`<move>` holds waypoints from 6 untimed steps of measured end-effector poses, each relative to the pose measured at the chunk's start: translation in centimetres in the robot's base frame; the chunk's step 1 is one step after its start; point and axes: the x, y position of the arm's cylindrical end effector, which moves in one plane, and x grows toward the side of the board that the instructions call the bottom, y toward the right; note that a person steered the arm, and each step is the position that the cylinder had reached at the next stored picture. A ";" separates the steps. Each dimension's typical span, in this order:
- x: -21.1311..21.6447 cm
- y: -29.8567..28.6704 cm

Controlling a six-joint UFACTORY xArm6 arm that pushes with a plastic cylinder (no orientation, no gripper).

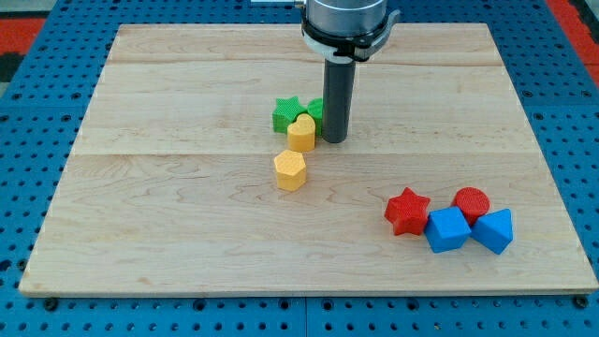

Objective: Push the green circle into the green star

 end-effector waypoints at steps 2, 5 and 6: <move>0.1 0.0; 11.6 0.0; 9.5 -8.2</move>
